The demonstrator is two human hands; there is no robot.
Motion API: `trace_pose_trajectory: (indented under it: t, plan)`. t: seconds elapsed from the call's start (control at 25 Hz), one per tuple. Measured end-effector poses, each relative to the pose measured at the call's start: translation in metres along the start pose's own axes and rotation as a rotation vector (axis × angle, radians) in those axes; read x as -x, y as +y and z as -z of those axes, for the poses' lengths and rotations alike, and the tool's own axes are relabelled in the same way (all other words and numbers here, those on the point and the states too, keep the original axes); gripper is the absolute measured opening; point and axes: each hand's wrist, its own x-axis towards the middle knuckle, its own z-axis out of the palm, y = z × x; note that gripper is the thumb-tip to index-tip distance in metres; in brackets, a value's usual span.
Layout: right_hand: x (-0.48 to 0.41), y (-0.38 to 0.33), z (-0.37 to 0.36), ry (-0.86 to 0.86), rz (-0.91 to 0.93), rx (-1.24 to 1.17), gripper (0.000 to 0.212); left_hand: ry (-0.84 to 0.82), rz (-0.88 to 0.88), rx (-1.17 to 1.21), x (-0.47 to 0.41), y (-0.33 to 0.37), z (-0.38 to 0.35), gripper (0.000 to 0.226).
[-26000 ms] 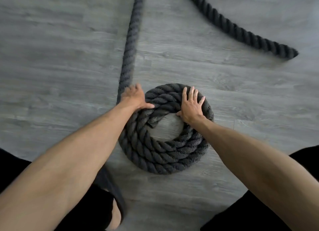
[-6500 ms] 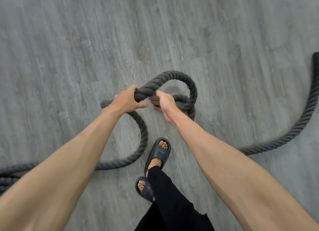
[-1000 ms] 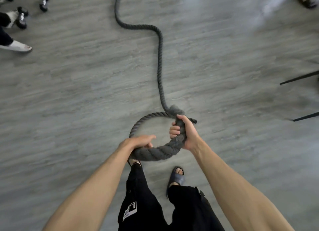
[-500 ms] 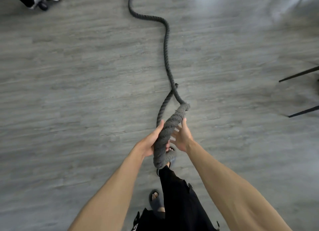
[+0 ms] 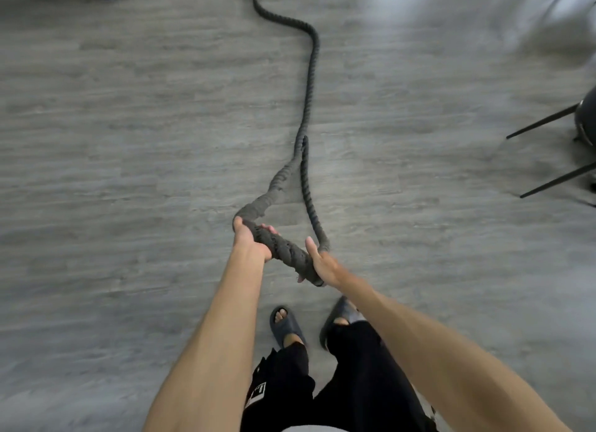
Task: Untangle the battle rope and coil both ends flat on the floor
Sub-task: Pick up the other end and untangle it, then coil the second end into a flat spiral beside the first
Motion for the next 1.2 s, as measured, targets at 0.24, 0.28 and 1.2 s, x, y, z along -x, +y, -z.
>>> trace_pose_trajectory:
  t: [0.24,0.28,1.2]
  plan:
    - [0.063,0.025,-0.006,-0.131,-0.071,0.478,0.099,0.280,0.044,0.009,-0.020,-0.065,0.090,0.046]
    - [0.067,0.034,-0.008,-0.185,-0.120,0.507,0.098,0.320,0.047,-0.074,-0.031,-0.083,0.102,0.041]
    - [-0.286,0.453,-0.017,0.132,-0.271,0.489,0.036,-0.020,-0.394,-1.729,-0.492,-0.360,0.060,0.012]
